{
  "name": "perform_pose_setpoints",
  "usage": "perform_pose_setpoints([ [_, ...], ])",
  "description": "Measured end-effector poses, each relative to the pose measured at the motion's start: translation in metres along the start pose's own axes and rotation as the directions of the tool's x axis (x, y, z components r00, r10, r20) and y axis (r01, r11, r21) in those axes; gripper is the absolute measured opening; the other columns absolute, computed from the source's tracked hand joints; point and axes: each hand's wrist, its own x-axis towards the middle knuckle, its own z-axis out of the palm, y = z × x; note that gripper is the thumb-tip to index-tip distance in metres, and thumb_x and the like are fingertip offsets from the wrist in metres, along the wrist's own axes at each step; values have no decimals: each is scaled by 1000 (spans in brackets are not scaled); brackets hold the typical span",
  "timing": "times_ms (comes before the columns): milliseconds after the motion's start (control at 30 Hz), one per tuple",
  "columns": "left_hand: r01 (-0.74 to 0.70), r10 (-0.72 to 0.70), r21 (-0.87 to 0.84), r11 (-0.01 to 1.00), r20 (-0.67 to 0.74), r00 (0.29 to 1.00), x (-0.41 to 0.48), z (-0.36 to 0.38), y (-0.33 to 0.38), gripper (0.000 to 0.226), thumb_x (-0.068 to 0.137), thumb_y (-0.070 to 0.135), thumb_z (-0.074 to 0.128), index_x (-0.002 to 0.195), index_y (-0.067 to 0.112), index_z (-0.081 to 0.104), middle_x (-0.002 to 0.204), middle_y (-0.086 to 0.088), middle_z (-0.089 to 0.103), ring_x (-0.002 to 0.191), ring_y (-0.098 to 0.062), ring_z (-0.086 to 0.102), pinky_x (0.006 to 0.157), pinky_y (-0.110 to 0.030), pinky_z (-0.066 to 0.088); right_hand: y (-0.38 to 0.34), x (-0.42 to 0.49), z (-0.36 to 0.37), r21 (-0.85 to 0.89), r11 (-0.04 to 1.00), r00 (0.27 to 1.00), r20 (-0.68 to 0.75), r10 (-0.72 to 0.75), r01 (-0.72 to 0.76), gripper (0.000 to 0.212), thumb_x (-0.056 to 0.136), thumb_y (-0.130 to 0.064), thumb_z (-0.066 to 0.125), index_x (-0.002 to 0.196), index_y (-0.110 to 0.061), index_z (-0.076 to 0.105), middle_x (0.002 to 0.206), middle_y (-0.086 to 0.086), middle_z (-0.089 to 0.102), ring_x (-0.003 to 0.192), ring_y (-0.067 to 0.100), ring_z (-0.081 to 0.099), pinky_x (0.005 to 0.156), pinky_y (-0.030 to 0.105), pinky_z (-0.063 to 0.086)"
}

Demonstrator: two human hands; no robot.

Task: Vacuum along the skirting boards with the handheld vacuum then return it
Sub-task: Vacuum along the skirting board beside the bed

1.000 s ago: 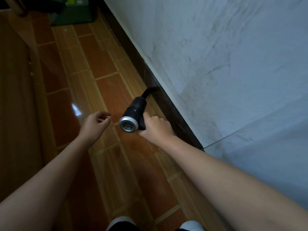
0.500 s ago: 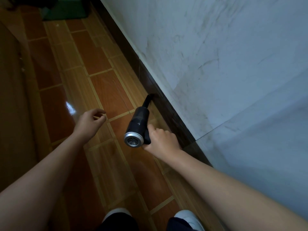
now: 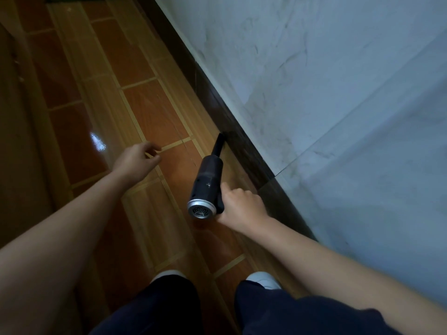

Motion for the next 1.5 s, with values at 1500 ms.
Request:
perform_pose_setpoints([
  [1500,-62,44,248,967,79,996,-1,11,-17,38,88,26,60,125,21,55,126,-6,55,115,-23,52,84,-37,45,-21,59,-13,12,1000,1000,-20,-13,13,42,83,-19,60,117,-8,38,107,13,61,97,35,60,70,37,47],
])
